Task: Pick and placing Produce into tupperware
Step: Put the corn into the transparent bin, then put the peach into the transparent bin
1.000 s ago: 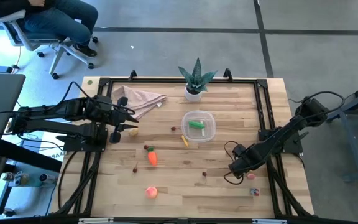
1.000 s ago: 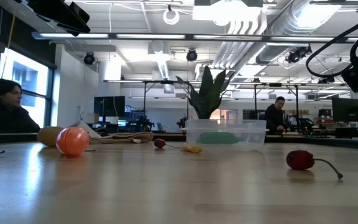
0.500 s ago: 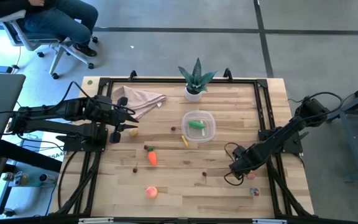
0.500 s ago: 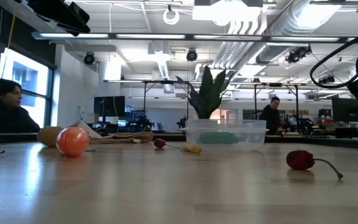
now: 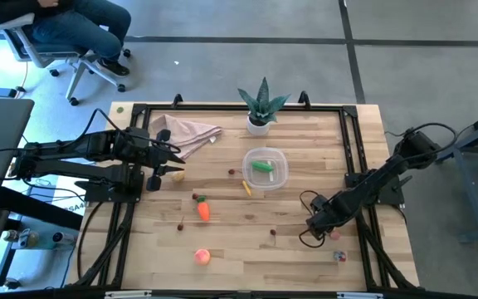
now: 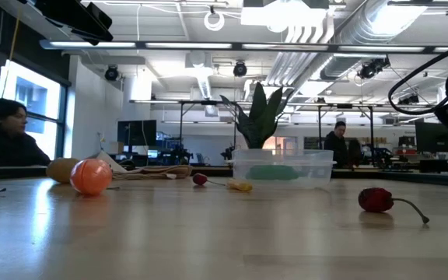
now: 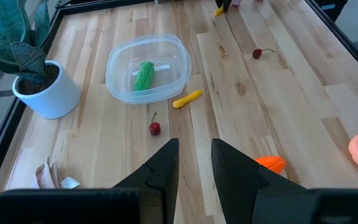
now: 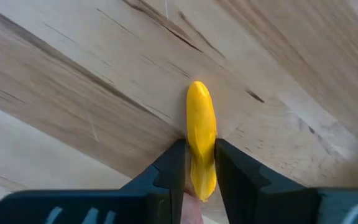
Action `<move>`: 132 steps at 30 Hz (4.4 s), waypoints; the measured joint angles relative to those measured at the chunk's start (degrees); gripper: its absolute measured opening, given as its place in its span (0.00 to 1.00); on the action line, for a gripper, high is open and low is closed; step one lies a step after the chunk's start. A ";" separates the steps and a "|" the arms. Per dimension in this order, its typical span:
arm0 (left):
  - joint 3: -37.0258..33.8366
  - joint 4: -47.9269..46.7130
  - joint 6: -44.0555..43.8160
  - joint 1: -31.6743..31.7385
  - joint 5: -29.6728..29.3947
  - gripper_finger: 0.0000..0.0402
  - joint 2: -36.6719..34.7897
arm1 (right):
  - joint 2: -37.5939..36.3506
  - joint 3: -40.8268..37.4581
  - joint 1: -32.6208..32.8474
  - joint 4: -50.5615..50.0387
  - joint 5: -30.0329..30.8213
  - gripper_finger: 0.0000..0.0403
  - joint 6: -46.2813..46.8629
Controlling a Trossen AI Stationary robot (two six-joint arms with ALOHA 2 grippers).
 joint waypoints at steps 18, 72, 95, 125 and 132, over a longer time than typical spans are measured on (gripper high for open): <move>0.00 0.00 -0.01 0.02 -0.01 0.21 0.02 | 0.02 0.22 0.02 -0.73 1.07 0.08 0.15; -0.02 0.00 0.01 0.01 -0.01 0.21 0.00 | 22.99 39.06 -44.22 -3.17 17.06 0.08 -72.31; -0.02 0.00 0.00 0.01 0.00 0.21 0.00 | 23.56 39.08 -45.09 -1.67 13.14 0.08 -73.79; -0.02 0.00 -0.01 0.02 -0.01 0.21 0.00 | 20.47 39.11 -45.77 -4.25 12.92 0.29 -72.40; -0.02 0.00 0.00 0.02 0.01 0.21 0.00 | 10.76 39.11 -41.92 -14.22 15.07 0.29 -64.83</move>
